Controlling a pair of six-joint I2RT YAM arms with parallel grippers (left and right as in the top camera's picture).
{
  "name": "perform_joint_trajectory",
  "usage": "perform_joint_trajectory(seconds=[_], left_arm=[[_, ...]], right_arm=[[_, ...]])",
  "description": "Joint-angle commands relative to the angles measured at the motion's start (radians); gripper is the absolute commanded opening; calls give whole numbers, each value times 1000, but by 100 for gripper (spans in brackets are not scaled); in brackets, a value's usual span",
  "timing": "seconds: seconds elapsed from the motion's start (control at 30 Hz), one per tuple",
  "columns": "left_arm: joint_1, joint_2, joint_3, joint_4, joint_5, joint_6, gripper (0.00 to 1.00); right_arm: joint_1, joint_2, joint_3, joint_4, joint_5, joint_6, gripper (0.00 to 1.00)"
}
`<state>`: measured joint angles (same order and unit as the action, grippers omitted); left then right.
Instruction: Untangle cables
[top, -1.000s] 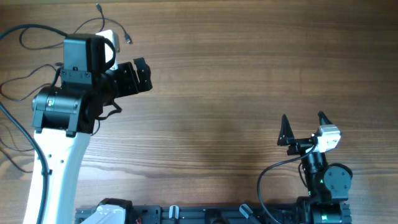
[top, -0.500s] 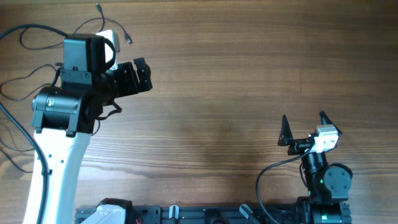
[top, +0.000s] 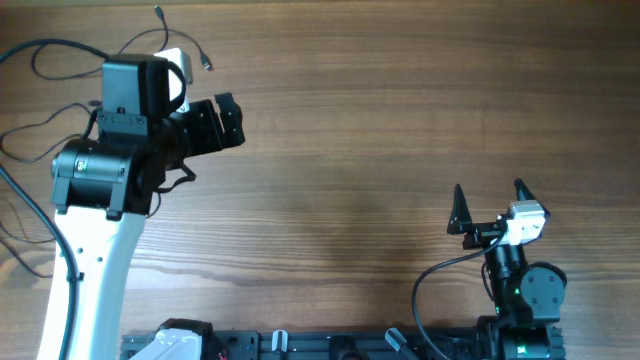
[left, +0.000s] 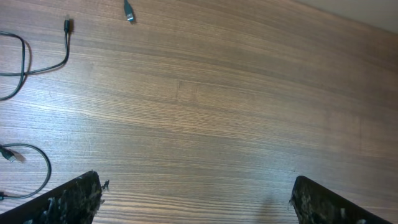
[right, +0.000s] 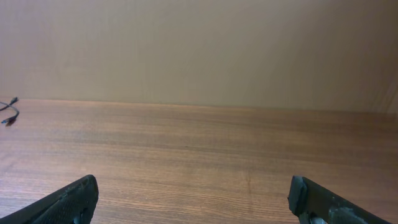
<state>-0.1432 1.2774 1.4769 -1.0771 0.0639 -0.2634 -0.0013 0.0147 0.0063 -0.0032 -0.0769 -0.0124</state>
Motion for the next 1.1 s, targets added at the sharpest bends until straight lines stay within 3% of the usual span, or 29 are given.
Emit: perform_joint_trajectory(seconds=[0.0,0.87,1.07], left_arm=[[-4,1,3,2,-13,18,100],[-4,1,3,2,-13,18,100],[-4,9,2,-58,-42,23,100]], right_arm=[[4,-11,-1,3,18,13,100],[4,-11,-1,3,18,13,100],[4,-11,-1,3,18,13,100]])
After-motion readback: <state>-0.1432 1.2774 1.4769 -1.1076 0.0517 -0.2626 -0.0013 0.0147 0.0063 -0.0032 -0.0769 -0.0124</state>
